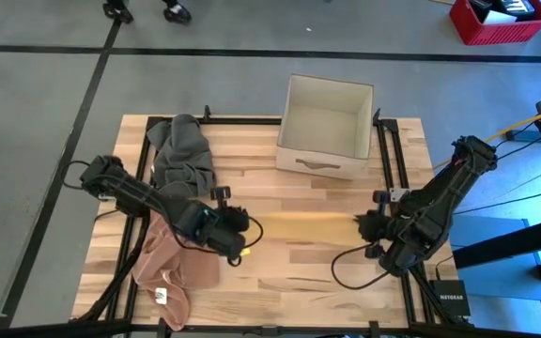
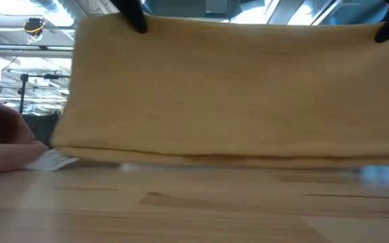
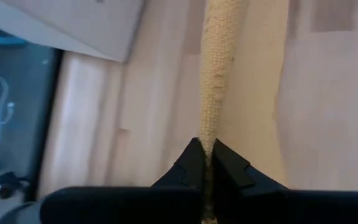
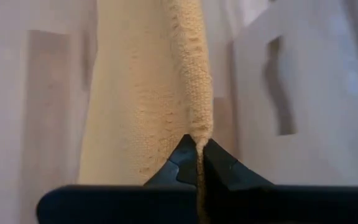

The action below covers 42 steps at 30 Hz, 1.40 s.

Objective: Fold towel
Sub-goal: Fold the yellow towel

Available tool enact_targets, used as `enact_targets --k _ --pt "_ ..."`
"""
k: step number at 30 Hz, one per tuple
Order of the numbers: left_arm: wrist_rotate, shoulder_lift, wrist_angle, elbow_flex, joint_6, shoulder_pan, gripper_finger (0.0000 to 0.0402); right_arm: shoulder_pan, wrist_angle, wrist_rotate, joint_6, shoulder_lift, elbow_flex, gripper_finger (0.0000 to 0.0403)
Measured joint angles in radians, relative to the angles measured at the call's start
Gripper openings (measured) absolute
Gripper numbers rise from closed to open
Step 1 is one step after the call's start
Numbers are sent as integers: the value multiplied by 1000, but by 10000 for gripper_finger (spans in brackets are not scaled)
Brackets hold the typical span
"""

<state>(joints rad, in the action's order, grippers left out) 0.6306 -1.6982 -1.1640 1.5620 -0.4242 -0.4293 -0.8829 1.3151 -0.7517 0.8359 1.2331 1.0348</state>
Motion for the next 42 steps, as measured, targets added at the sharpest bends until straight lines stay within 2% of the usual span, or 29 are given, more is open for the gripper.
enact_targets --k 6,9,11,14,17,24,31,33,36,42 --pt "42 8 -9 0 109 84 4 69 155 -170 26 -7 0 3" --pt "111 8 -3 0 110 85 2 100 162 -219 24 -7 0 3" --pt "144 7 5 0 82 42 3 83 127 -208 12 -2 -1 3" --pt "176 -16 14 -19 31 -60 4 14 -20 -174 -37 32 -44 3" --pt "177 -67 88 -88 -12 -156 4 -59 -157 -166 -52 82 -109 3" --pt "76 -218 361 -277 -91 -306 5 -149 -486 44 -28 248 -232 3" --pt "37 -258 481 -290 -111 -370 5 -183 -659 194 -20 343 -195 13" --pt "21 -249 504 -290 -117 -369 6 -183 -708 249 -10 344 -195 28" --pt "-65 -239 528 -287 -150 -356 18 -185 -732 303 26 343 -196 61" --pt "-292 -239 557 -269 -266 -330 90 -183 -732 463 127 342 -194 143"
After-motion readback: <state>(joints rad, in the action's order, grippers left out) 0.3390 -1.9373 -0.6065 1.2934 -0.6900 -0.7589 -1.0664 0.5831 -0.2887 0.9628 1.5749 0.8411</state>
